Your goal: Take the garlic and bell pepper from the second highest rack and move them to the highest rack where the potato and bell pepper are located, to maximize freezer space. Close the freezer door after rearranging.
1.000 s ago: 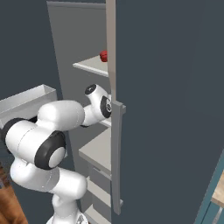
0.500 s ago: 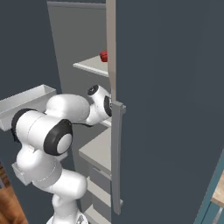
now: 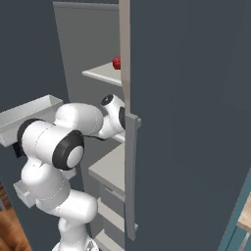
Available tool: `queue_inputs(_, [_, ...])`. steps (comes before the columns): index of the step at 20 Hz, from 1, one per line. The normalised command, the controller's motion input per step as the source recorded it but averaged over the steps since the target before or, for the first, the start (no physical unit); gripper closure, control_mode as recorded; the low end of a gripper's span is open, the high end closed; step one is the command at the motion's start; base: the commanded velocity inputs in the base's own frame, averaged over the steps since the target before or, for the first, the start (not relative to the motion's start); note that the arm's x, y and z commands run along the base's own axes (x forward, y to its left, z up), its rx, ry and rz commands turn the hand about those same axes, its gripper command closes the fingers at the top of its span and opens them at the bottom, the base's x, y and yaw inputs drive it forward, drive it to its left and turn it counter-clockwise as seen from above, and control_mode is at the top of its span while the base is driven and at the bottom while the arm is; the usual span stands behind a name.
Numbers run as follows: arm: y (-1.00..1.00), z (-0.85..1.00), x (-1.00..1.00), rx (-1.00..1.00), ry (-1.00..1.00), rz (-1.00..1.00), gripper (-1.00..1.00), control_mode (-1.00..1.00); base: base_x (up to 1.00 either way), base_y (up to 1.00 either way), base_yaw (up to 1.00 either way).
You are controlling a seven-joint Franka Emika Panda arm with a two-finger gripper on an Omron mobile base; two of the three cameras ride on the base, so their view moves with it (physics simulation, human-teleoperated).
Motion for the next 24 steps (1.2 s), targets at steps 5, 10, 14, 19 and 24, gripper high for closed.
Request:
queue_inputs(5, [0.19,0.06,-0.58,0.05,-0.13,-0.37,1.0,-1.0,0.0,0.0,0.0])
queue_inputs(10, [0.59,0.47,-0.81,0.18,-0.09,-0.47,1.0,-1.0,0.0,0.0,0.0])
queue_inputs(14, [0.48,0.73,-0.66,0.18,-0.11,-0.25,1.0,-1.0,0.0,0.0,0.0])
queue_inputs(19, [0.33,0.72,-0.76,0.0,-0.15,-0.23,1.0,-1.0,0.0,0.0,0.0])
queue_inputs(24, [0.16,0.83,-0.76,0.01,-0.15,-0.18,1.0,-1.0,0.0,0.0,0.0])
